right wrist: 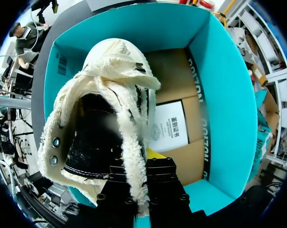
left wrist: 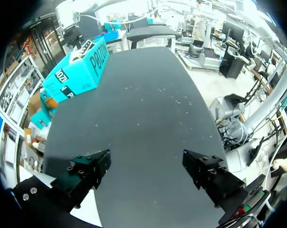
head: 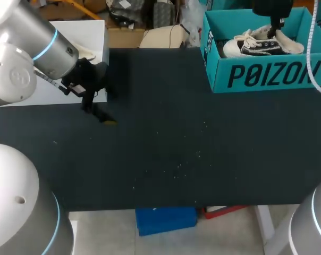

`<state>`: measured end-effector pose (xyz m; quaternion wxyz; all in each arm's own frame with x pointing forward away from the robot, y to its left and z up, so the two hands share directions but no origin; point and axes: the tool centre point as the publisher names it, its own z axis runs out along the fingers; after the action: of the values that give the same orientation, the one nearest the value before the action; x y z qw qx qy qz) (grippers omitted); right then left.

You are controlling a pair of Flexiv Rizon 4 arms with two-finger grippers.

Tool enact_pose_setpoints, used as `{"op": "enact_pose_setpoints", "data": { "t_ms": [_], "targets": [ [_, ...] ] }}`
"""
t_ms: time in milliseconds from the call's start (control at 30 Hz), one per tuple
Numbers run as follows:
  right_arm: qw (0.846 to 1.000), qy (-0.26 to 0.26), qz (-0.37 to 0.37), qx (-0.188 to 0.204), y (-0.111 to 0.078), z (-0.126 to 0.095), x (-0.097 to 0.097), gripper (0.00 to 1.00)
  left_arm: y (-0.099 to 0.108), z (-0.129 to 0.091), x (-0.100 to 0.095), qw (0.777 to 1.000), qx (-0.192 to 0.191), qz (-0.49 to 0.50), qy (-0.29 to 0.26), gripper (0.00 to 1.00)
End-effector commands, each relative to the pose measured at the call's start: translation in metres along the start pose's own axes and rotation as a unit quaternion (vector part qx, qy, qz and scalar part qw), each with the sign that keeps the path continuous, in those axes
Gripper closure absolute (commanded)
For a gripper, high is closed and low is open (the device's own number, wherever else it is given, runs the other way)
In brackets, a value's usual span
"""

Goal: Take the shoe out of the shoebox, open the shoe tongue, remove and reinsert the insole, then place the shoe into the shoebox

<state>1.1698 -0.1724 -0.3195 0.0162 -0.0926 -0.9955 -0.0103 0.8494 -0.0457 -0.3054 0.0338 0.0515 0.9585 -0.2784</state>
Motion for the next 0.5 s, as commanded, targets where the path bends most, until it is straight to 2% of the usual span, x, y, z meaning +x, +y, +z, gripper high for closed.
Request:
{"op": "enact_pose_setpoints", "data": {
  "t_ms": [33, 500],
  "targets": [
    [1.0, 0.014, 0.004, -0.001, 0.002, 0.015, -0.01, 1.0, 0.001, 0.001, 0.001, 1.0, 0.0, 0.001, -0.002, 0.0],
    [0.999, 0.035, 0.022, -0.005, 0.0, 0.058, -0.006, 1.0, 0.001, 0.001, 0.001, 1.0, 0.0, 0.001, -0.002, 0.0]
  ]
}}
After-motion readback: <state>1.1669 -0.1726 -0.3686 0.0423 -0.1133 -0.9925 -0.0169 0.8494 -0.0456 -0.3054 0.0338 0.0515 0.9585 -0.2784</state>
